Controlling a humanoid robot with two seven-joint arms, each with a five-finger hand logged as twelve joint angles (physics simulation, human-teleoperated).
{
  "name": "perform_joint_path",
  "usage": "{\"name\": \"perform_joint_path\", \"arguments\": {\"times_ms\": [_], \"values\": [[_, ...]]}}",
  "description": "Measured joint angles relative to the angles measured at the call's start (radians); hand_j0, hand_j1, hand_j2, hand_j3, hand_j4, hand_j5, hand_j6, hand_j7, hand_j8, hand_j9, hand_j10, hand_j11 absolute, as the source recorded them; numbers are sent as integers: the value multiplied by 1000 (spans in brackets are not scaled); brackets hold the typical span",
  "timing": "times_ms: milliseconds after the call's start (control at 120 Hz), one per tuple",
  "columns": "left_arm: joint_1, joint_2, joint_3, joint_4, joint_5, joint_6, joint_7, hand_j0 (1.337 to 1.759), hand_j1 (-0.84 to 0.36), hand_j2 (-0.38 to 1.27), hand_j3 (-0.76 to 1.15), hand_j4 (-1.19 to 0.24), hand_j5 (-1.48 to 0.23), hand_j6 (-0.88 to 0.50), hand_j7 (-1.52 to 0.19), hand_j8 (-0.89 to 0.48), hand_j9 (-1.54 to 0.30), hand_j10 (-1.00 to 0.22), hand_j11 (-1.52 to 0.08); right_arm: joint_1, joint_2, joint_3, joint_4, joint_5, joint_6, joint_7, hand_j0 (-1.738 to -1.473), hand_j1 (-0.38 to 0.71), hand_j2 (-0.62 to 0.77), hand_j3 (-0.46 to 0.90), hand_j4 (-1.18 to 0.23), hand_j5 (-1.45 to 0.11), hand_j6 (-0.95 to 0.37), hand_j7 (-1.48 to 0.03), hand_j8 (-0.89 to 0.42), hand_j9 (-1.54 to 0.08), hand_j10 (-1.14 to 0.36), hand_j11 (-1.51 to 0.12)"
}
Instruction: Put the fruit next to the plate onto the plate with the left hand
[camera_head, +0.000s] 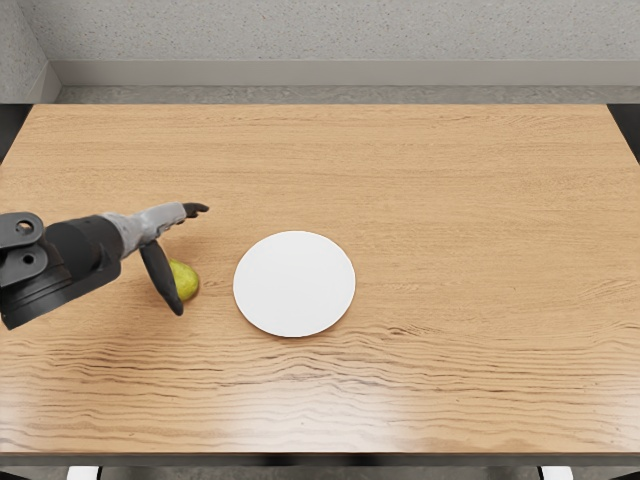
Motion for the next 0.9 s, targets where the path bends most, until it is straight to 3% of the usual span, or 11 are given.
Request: {"name": "perform_joint_path", "arguments": {"times_ms": [617,900], "values": [[20,-50,123,4,105,179,0,1658,334,24,0,-105,-63,-115,-59,-120,-55,-119,-52,0,0,0,0,0,0,0,-1658,-349,0,0,0,0,-1,0,-1,0,-1,0],[21,-61,130,16,101,205,0,1658,275,30,0,-130,-114,-137,-111,-140,-109,-139,-106,1,0,0,0,0,0,0,-1658,-349,0,0,0,0,-1,0,-1,0,-1,0]]}}
